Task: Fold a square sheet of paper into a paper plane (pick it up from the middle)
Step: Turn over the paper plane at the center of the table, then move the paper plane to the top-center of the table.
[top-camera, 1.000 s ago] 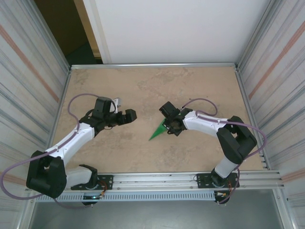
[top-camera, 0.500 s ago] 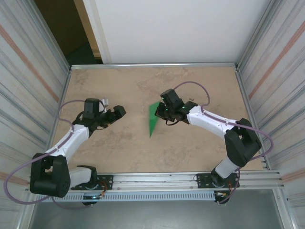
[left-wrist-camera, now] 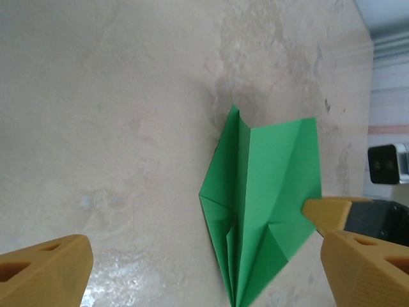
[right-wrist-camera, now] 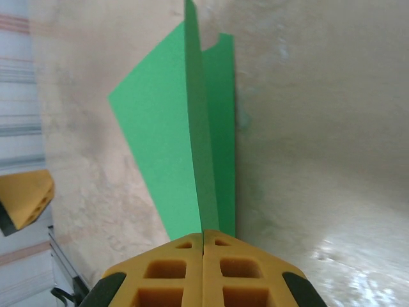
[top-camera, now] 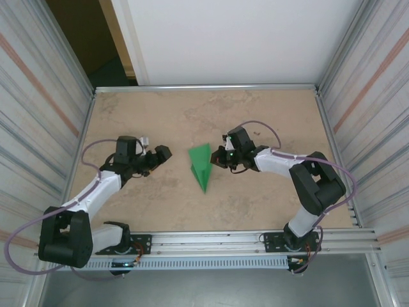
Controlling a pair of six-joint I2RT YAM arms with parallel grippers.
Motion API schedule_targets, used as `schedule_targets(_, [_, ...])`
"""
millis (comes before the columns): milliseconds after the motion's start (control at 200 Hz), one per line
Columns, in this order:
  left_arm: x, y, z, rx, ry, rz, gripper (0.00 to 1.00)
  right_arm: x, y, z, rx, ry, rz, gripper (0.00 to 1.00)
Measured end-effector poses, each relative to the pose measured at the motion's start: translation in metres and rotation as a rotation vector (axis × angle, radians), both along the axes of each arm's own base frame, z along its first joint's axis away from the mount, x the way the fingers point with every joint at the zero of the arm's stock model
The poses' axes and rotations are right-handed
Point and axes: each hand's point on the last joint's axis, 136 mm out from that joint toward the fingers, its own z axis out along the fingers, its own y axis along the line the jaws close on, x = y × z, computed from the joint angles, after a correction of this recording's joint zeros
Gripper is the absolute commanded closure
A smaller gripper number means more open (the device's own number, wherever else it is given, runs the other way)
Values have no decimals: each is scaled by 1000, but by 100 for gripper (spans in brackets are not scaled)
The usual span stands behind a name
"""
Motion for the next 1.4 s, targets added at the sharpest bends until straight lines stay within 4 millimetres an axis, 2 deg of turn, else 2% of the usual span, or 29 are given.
schedule_targets(115, [-7,-19,-11,-1,35,-53,15,-1,-14,-13,-8,16,-8,95])
schedule_targets(225, [-15,-37,-29,7,98,-100,20,-1,-26,-21,-14,27,-22,95])
schedule_targets(366, [-19,-64,-48,19,154,-167,29,4,-36,-25,-22,19,-36,95])
schedule_targets(556, [-10,-99,-48,7,139,-248,36,3,-41,-28,-23,22,-40,95])
schedule_targets(687, [0,-114,-44,4,123,-274,46,1,-40,-28,-18,21,-23,95])
schedule_targets(967, [18,-133,-59,11,171,-305,62,2,-42,-28,-16,20,-24,95])
schedule_targets(1133, [21,-141,-65,11,188,-333,80,2,-42,-28,-14,21,-24,95])
schedule_targets(1263, [20,-140,-69,23,202,-338,93,4,-44,-28,-14,21,-31,96])
schedule_targets(1398, [20,-135,-68,53,196,-333,96,6,-48,-27,-20,19,-42,96])
